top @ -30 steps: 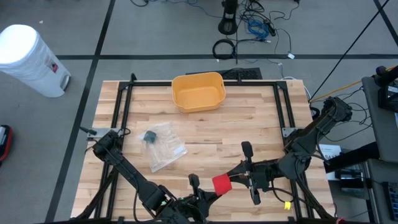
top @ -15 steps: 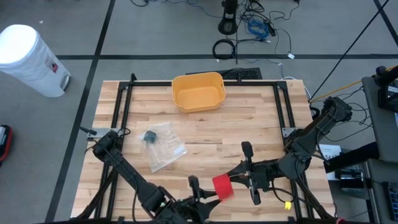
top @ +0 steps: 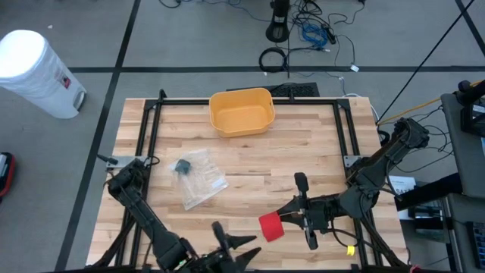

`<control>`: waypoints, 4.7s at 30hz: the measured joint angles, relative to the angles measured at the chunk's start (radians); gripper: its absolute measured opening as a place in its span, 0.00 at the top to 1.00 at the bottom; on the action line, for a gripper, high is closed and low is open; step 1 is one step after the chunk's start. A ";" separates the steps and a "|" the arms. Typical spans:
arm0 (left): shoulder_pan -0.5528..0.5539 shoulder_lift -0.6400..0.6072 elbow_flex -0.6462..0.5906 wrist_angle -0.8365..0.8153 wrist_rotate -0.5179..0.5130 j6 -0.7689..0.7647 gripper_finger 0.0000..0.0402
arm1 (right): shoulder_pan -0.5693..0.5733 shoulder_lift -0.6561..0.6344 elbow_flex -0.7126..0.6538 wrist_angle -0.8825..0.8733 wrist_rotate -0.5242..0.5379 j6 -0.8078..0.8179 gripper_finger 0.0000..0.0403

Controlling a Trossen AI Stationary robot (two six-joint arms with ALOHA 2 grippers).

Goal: Roll bandage
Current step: Roll the red bandage

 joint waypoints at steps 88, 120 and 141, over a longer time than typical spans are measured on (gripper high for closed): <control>0.055 -0.001 0.003 0.267 0.034 0.170 0.95 | 0.026 0.007 0.000 -0.003 0.065 -0.007 0.79; -0.038 -0.050 0.010 0.262 0.069 0.555 0.94 | 0.203 0.217 0.000 0.310 0.134 0.055 0.61; -0.064 -0.050 0.010 0.263 0.116 0.535 0.94 | 0.126 0.289 0.000 0.389 0.043 0.030 0.78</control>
